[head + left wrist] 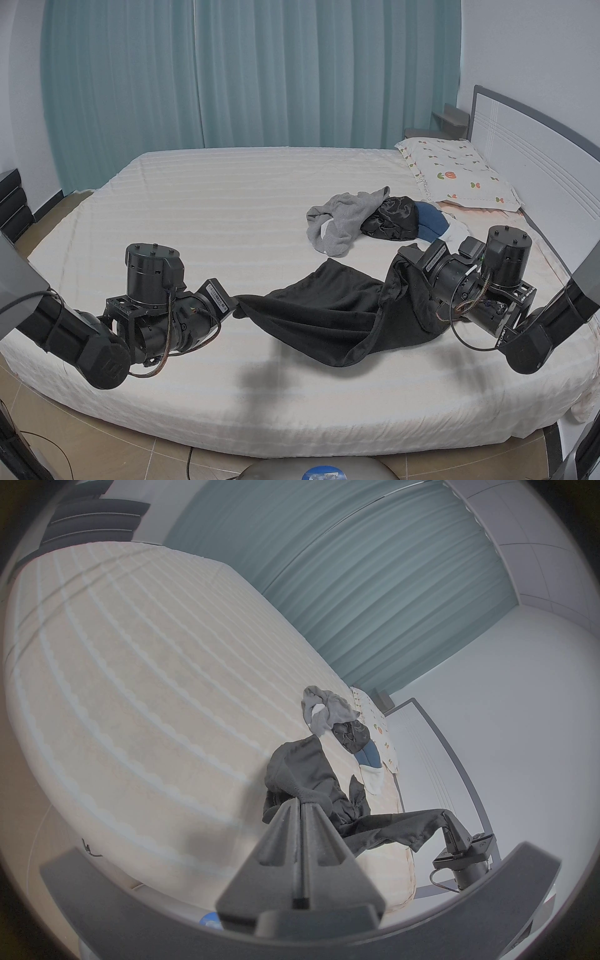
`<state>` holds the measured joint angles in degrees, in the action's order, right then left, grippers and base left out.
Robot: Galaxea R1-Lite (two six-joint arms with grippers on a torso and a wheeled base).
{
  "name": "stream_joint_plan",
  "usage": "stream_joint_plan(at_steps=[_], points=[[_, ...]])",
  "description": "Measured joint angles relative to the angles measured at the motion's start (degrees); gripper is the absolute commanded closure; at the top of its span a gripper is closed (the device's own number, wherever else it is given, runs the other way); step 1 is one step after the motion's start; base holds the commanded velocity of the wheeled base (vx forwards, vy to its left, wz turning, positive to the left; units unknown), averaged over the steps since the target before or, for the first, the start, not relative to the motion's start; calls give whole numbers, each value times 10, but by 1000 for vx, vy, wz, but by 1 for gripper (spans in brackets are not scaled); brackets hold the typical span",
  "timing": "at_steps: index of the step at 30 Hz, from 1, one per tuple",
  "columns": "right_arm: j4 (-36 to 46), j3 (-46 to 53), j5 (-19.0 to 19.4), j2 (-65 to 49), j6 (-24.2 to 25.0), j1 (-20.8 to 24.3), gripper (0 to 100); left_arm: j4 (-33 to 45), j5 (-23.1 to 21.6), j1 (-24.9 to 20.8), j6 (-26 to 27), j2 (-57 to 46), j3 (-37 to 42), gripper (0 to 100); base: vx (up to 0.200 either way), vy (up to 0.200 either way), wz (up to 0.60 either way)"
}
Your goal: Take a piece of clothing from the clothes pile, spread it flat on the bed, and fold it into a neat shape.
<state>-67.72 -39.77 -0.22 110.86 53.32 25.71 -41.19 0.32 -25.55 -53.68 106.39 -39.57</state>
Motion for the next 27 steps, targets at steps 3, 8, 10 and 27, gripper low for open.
stream_joint_plan(at_steps=[3,8,10,27], points=[[-1,-1,0,0,0,0,100,0,0,0,0,-2,1,100,0,200,0],[-21,0,0,0,0,-1,100,2,0,0,0,-7,2,100,0,200,0],[-25,1,0,0,0,0,100,2,-1,0,0,-9,2,100,0,200,0],[-28,3,0,-7,1,-1,100,3,-1,1,0,-18,7,100,0,200,0]])
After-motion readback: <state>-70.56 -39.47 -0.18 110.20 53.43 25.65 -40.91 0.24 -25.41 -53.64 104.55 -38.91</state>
